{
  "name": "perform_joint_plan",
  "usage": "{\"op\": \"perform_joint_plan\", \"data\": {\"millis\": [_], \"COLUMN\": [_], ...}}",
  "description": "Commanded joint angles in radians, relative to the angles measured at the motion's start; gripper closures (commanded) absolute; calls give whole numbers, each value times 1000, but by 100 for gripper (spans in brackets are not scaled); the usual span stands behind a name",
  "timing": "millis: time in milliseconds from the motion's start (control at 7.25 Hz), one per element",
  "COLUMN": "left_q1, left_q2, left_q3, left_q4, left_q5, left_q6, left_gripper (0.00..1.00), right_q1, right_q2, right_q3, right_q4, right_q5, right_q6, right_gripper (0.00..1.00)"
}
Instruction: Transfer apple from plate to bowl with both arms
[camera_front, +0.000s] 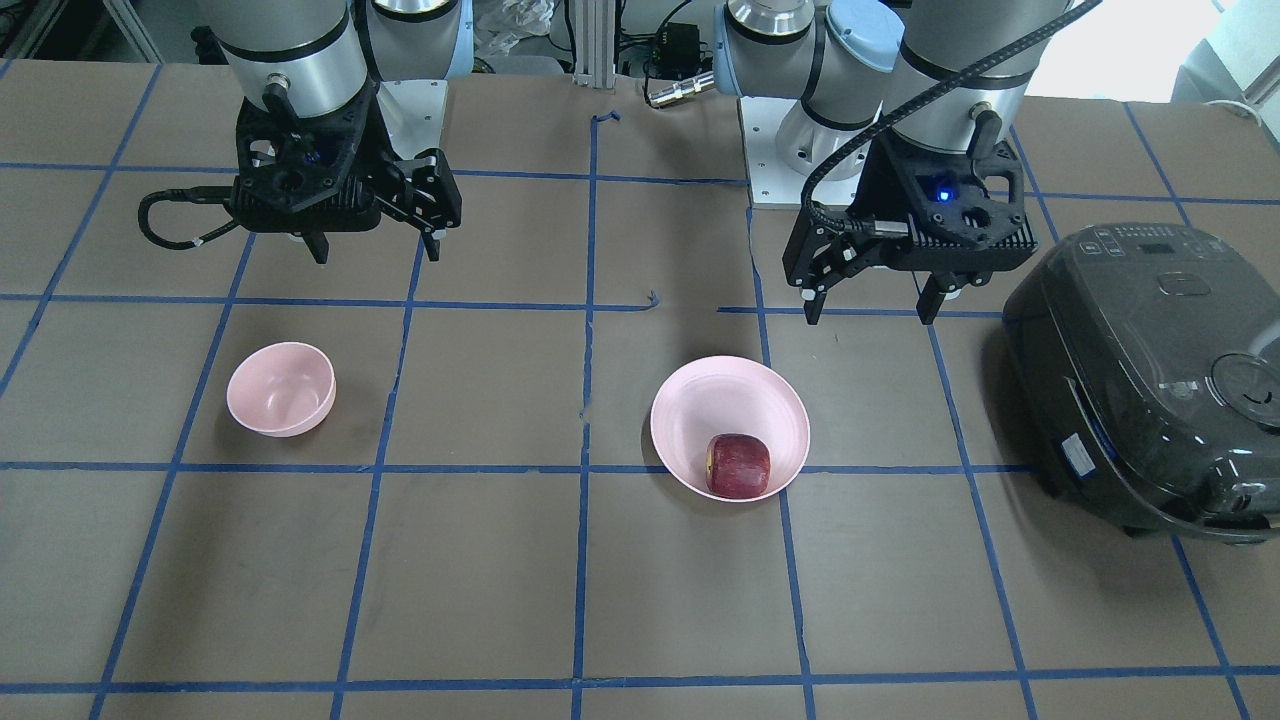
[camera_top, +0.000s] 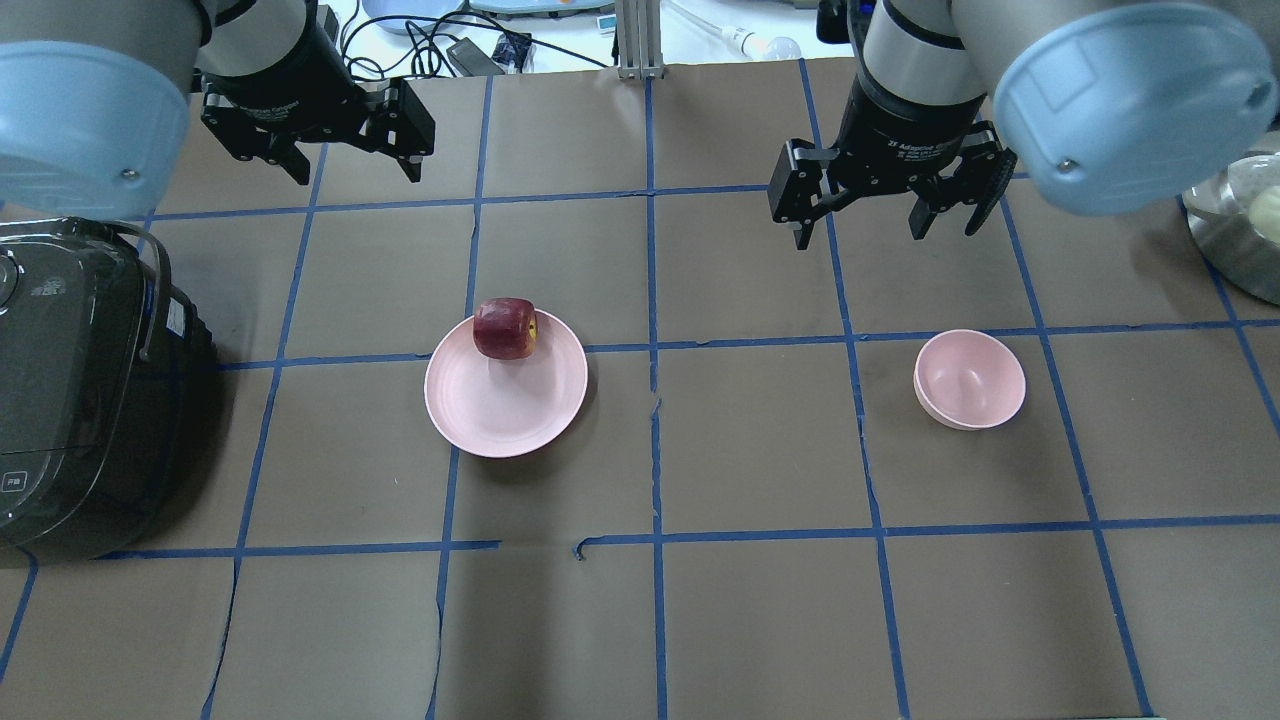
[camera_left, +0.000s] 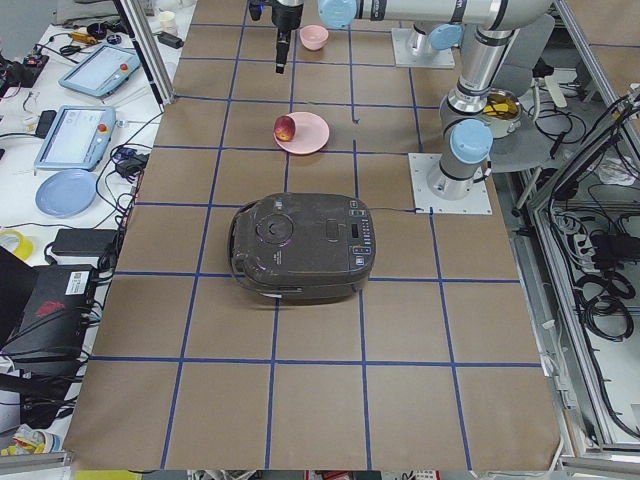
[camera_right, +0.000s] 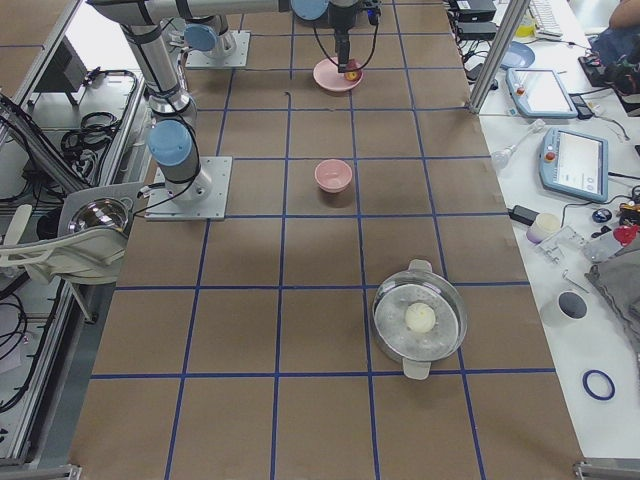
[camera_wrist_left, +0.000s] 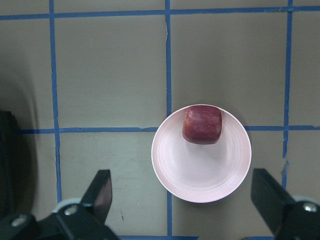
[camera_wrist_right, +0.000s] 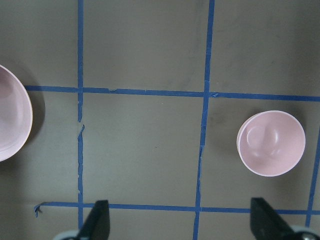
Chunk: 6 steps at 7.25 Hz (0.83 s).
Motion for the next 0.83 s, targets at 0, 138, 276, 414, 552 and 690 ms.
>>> {"op": "perform_joint_plan", "data": {"millis": [0, 138, 276, 414, 552, 690], "left_q1": [0, 0, 0, 0, -1, -2], "left_q2": [0, -3, -2, -3, -5, -3], "left_q3": [0, 0, 0, 0, -2, -4], "left_q4": [-1, 0, 0, -3, -12, -12], "left_q5": [-2, -2, 0, 0, 0, 6], "left_q6": [1, 0, 0, 1, -3, -2], "left_gripper": [0, 0, 0, 0, 0, 0], "right_q1": [-13, -21, -34, -73, -85, -88], "right_q2": [-4, -6, -6, -7, -16, -27], "right_q3": [4, 0, -7, -7, -8, -7], "right_q4": [-5, -8, -8, -6, -5, 4], "right_q5": [-61, -66, -65, -63, -60, -62], "right_q6": [-1, -3, -4, -26, -29, -20], "right_gripper": [0, 0, 0, 0, 0, 0]}}
